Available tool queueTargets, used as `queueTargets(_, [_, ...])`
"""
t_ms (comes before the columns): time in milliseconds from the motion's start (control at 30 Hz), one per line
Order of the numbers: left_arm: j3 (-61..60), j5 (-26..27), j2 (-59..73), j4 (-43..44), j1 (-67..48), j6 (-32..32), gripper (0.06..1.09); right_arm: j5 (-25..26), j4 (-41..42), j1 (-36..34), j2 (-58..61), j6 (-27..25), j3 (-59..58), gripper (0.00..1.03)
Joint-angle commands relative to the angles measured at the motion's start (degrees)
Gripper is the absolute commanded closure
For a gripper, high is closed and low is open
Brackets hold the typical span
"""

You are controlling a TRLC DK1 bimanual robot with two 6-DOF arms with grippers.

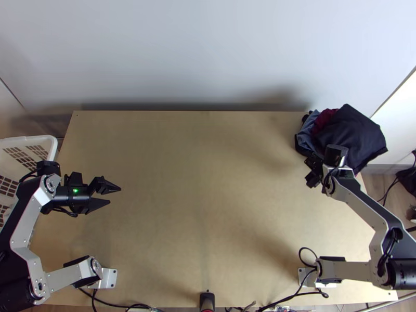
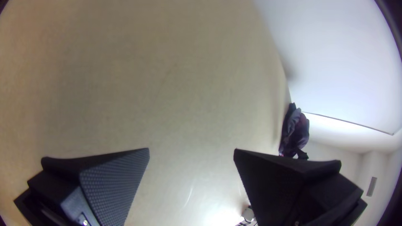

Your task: Fold the t-shirt

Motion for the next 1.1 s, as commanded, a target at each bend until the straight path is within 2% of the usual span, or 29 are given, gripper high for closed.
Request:
queueTargets(0, [-0.1,0.0,-0.9,-0.3,0.3,-0.4,0.11,-0.7,-9.1,2.3,-3.9,1.9,-0.4,0.04])
queueTargets(167, [-0.3,0.0,-1.9,-0.5,0.9,-0.2,0.11,-0.8,-13.3,6.8,-8.3,5.6,-2.5,0.04])
queueTargets(333, [-0.9,0.0,-2.9,-0.7,1.5,-0.1,0.11,-1.5,-21.2,12.2,-13.0,11.4,-3.3,0.04])
queueTargets(467, [-1.4,0.0,-4.3,-0.7,2.2,0.4,0.11,-5.8,-30.3,15.4,-16.4,20.7,-0.8,0.04])
queueTargets(567, [-1.6,-0.1,-5.6,-0.7,3.5,1.5,0.11,-8.2,-34.3,18.2,-19.0,28.0,0.2,0.04])
queueTargets(733, [-1.8,0.0,-7.8,-0.5,6.2,3.1,0.11,-13.4,-40.8,18.8,-21.0,42.1,3.6,0.04])
queueTargets(900, [-5.8,0.6,-17.6,6.8,9.1,2.9,0.11,-14.6,-39.4,18.9,-27.7,49.7,4.4,0.04])
queueTargets(1067, [-9.4,0.7,-22.7,8.8,8.9,2.0,0.11,-14.6,-38.8,17.2,-31.2,57.0,5.1,0.04])
